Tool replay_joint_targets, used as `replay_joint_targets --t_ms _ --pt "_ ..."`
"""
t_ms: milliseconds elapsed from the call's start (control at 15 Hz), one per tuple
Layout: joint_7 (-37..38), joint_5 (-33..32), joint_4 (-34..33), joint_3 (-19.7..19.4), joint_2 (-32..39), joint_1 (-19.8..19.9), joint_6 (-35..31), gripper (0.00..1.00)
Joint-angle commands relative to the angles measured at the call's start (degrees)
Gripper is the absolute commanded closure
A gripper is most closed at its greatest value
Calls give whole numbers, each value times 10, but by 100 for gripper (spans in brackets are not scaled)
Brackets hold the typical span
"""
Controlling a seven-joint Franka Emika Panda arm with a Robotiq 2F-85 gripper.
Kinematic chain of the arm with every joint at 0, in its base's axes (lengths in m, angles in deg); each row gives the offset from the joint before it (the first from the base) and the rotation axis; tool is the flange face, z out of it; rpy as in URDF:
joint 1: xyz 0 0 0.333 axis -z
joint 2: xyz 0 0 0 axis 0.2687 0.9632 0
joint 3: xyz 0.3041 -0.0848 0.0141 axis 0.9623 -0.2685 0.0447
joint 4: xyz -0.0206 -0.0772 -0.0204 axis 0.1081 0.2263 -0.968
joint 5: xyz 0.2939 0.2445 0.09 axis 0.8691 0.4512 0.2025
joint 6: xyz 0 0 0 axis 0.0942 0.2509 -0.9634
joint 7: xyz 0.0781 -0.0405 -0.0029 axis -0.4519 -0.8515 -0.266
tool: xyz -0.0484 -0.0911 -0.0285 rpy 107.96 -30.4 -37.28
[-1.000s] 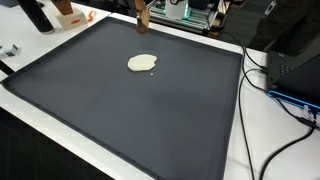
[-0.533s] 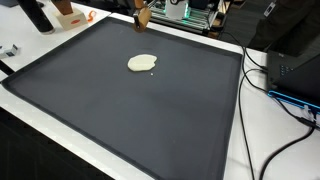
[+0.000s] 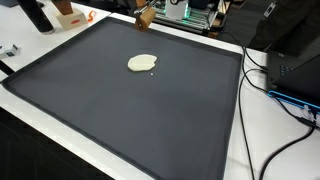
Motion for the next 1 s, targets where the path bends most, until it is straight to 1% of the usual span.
replay_joint_targets --t_ms 0,267,400,667,933 --pt "-65 124 4 -39 -8 -7 -20 77" --pt "-136 275 13 -65 6 -11 -33 77" --pt "-165 324 20 -66 19 -10 -39 77" --pt "-215 389 31 -57 47 -2 -42 77" --pt "-248 418 36 -48 76 5 -40 77"
